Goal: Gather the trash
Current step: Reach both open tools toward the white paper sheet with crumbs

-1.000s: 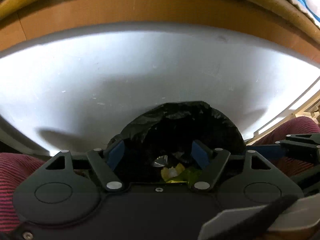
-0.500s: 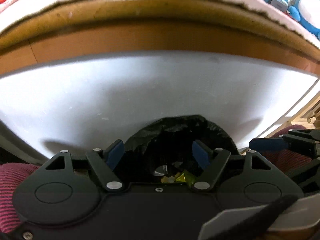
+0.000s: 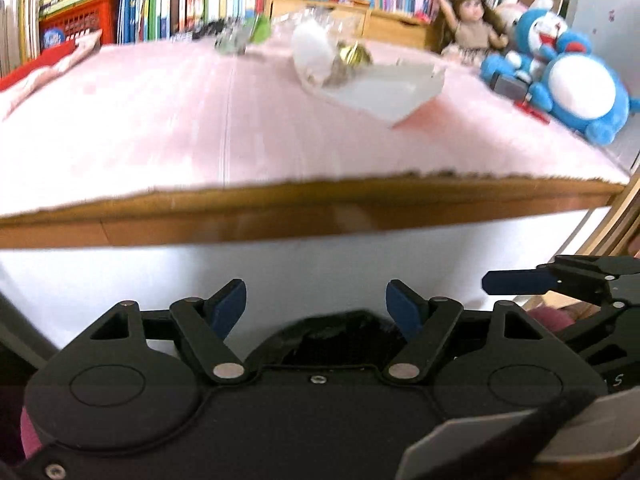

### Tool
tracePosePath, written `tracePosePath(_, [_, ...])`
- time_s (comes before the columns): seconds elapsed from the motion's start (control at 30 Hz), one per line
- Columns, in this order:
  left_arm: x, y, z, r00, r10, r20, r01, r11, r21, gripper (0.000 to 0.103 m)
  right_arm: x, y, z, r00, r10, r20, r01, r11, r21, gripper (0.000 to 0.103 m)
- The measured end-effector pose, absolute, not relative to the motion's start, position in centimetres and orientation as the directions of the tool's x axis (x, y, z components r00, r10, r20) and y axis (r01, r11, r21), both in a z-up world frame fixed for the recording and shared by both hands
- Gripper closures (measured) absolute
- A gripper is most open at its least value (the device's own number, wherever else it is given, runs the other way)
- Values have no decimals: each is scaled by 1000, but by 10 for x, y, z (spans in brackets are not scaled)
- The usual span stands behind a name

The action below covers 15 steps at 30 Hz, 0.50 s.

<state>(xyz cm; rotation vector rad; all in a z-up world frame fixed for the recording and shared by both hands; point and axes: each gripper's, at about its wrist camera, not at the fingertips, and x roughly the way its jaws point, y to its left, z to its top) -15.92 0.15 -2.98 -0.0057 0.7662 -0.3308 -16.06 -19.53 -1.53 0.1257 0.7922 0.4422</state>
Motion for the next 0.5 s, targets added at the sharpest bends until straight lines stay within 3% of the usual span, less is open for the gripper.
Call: tracePosePath(0.5, [-147, 1, 27, 772, -329, -545, 324, 940, -108, 20, -151, -207, 32, 719, 440, -538, -362, 898, 251, 15])
